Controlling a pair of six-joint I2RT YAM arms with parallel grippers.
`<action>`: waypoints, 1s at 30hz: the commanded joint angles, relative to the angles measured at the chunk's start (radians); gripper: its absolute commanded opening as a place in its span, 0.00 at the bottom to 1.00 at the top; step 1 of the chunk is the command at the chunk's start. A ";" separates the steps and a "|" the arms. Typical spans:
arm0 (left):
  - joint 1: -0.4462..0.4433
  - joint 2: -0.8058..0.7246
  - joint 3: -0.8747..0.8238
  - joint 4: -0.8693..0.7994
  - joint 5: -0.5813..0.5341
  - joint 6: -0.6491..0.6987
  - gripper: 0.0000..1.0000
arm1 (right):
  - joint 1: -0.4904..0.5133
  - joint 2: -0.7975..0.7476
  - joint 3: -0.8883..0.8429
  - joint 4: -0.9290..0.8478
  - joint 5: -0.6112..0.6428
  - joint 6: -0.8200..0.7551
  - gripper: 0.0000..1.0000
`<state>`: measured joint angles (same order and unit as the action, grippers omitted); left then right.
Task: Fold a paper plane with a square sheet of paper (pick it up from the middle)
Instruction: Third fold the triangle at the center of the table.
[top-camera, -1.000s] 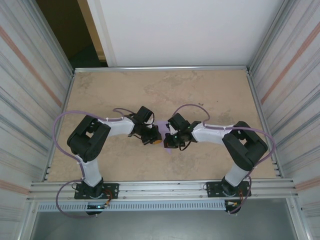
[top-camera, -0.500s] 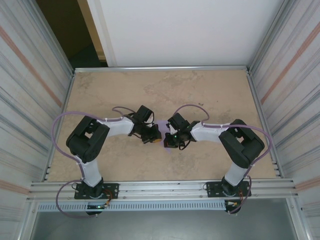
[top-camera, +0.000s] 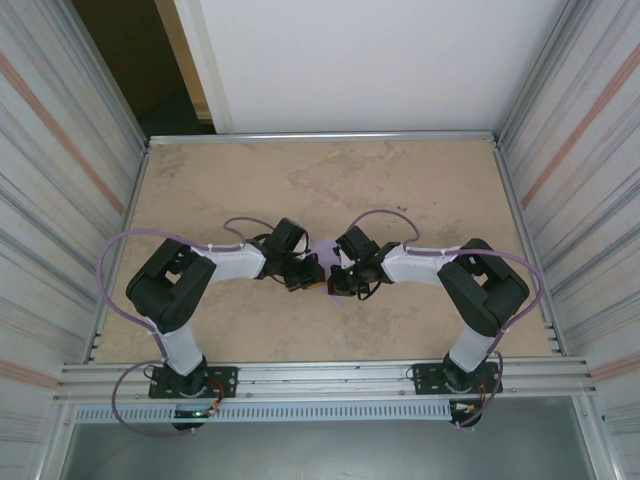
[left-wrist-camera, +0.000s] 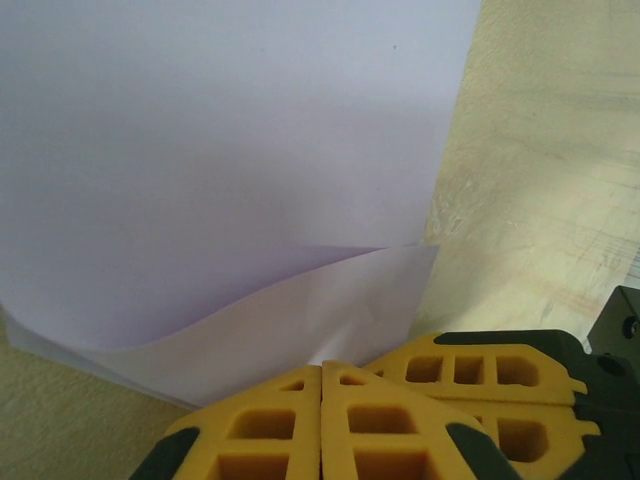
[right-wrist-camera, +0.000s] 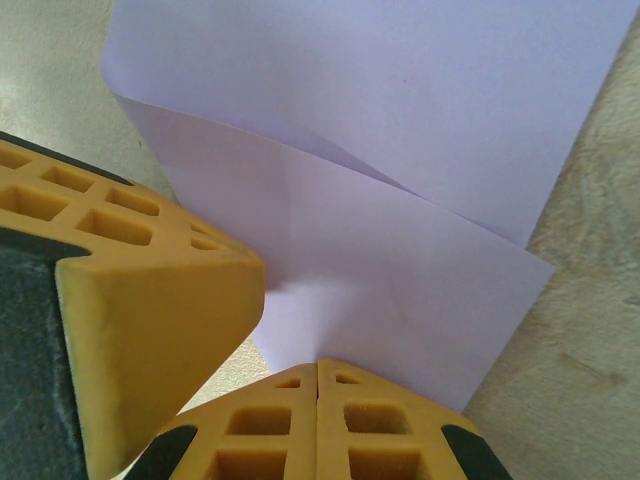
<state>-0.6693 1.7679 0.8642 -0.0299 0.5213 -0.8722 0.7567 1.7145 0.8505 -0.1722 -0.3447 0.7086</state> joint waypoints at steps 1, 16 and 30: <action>-0.015 0.001 -0.022 0.012 -0.008 -0.004 0.07 | -0.005 0.040 -0.031 -0.041 0.017 0.032 0.00; 0.051 0.000 -0.032 -0.064 -0.160 0.116 0.06 | 0.007 0.107 -0.060 -0.155 0.070 0.117 0.00; 0.228 0.016 -0.018 -0.059 -0.162 0.214 0.06 | 0.007 0.142 -0.056 -0.162 0.065 0.147 0.00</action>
<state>-0.4858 1.7706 0.8490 -0.0326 0.4767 -0.7101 0.7570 1.7592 0.8642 -0.1265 -0.3729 0.8345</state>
